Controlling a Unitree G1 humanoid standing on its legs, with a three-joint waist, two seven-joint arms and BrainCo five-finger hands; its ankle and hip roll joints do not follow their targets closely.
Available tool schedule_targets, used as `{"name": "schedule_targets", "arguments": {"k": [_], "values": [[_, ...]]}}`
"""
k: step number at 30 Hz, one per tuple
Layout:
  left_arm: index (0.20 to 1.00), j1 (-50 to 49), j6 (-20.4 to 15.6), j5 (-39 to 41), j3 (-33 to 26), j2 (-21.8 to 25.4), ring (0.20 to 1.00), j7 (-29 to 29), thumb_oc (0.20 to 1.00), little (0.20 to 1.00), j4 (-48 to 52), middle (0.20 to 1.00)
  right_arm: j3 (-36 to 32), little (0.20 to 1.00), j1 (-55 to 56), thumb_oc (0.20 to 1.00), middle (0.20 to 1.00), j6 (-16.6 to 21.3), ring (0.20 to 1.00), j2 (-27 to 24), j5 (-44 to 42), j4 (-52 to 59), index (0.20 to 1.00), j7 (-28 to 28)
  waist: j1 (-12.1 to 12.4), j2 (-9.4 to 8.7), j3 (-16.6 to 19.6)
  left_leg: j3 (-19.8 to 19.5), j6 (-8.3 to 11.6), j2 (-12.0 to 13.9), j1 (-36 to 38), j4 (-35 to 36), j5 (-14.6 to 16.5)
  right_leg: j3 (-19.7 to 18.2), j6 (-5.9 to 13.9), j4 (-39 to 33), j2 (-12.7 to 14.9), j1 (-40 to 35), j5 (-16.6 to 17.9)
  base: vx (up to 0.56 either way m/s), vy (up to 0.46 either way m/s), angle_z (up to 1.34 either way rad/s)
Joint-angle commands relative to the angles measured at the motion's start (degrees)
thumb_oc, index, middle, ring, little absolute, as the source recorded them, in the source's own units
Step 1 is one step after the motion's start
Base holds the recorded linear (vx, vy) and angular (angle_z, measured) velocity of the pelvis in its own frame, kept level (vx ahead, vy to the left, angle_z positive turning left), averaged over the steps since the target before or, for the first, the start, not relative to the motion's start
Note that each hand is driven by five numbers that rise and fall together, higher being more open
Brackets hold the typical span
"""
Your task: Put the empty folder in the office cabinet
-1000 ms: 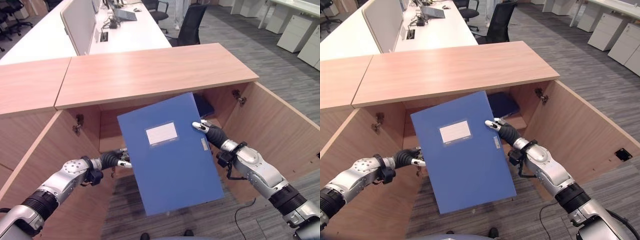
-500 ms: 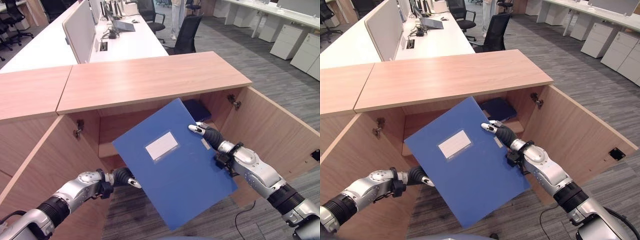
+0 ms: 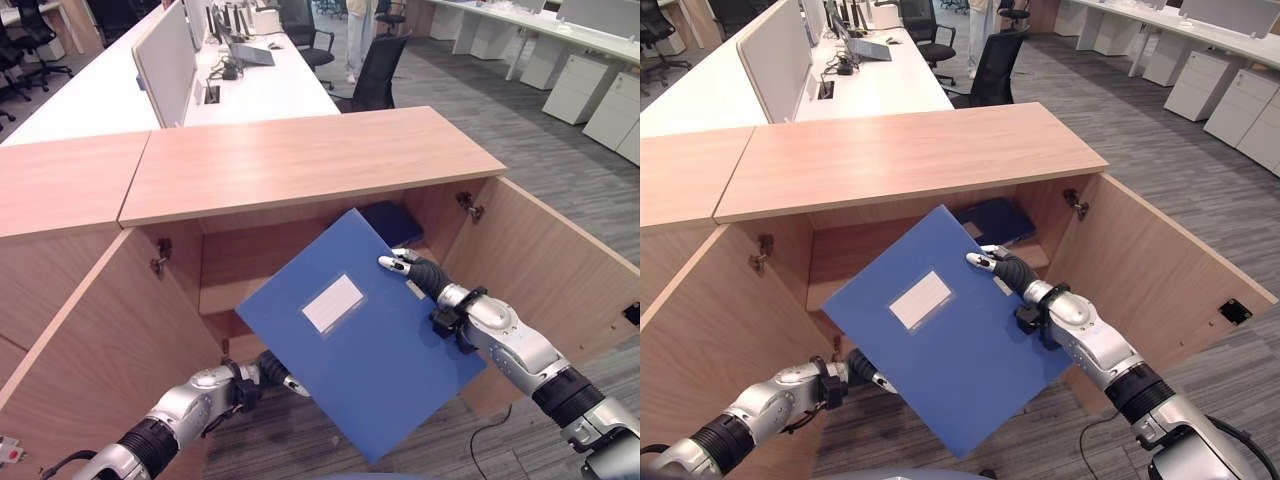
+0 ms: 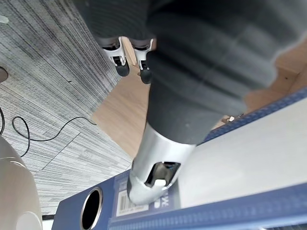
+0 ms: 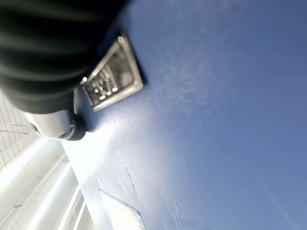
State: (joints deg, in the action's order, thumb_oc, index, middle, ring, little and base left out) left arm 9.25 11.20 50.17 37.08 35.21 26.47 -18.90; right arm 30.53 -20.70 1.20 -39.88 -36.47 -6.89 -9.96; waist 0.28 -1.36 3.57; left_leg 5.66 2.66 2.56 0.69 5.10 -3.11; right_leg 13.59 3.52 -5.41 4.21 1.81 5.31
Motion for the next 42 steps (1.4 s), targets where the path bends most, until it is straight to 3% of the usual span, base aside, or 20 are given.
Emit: {"name": "schedule_targets", "arguments": {"k": [1,6,12,20,27,42], "values": [[1.0,7.5,-4.6,5.9,-1.5,-12.2,1.0,0.0,1.0,1.0,1.8,1.0,0.3,0.2,-4.2,0.2,0.2,3.8,0.2,12.9,-3.6,4.3,0.2,0.9,0.3,-1.93,0.2,-0.8,1.88,0.9,-0.6,-0.1,4.8,3.6,5.43,0.4,2.3,-1.3,-3.4,0.0,0.0,0.0],[1.0,8.1,-4.7,5.6,-1.6,-12.9,1.0,-0.8,1.0,1.0,1.7,1.0,0.3,0.2,-4.5,0.2,0.2,3.6,0.2,13.2,-3.7,4.2,0.2,1.3,0.2,-1.95,0.1,-0.9,1.81,0.8,-0.6,-0.1,4.9,3.6,5.43,0.4,2.3,-1.3,-3.3,0.0,0.0,0.0],[1.0,8.4,-4.8,2.9,-0.7,-10.3,1.0,0.0,1.0,1.0,2.0,1.0,0.3,0.2,-4.9,0.2,0.2,2.9,0.2,12.6,-3.1,4.5,0.2,1.0,0.3,-1.76,-0.1,-0.7,1.79,0.8,-0.5,-0.1,4.9,3.5,5.49,0.4,2.3,-1.2,-3.3,0.0,0.0,0.0],[1.0,6.1,-4.2,-4.3,0.3,-0.7,1.0,3.9,1.0,1.0,0.2,1.0,-0.9,0.2,-4.2,0.2,0.2,2.1,0.2,10.4,-3.6,4.7,0.2,-0.1,0.6,-1.19,-0.1,-0.4,1.93,0.8,-0.5,-0.1,4.9,3.8,5.58,0.4,2.2,-1.2,-3.3,0.0,0.0,0.0],[1.0,0.9,-5.2,-8.1,-5.7,6.0,1.0,5.4,1.0,1.0,-3.8,1.0,-2.7,0.2,-2.0,0.2,0.2,2.7,0.2,8.3,-4.5,5.6,0.2,-1.1,1.2,-0.94,-0.1,-0.6,2.07,1.0,-0.5,-0.1,4.7,4.1,5.59,0.4,2.1,-1.3,-3.4,0.0,0.0,0.0],[1.0,-2.8,-6.8,-13.1,-14.1,5.2,1.0,3.8,1.0,1.0,-11.4,1.0,-6.2,0.2,0.4,0.2,0.2,3.0,0.2,7.2,-3.8,6.7,0.2,-1.4,1.9,-0.71,-0.5,-1.0,2.12,0.9,-0.5,-0.1,4.7,4.5,5.43,0.4,2.2,-1.4,-3.7,0.0,0.0,0.0]]}}
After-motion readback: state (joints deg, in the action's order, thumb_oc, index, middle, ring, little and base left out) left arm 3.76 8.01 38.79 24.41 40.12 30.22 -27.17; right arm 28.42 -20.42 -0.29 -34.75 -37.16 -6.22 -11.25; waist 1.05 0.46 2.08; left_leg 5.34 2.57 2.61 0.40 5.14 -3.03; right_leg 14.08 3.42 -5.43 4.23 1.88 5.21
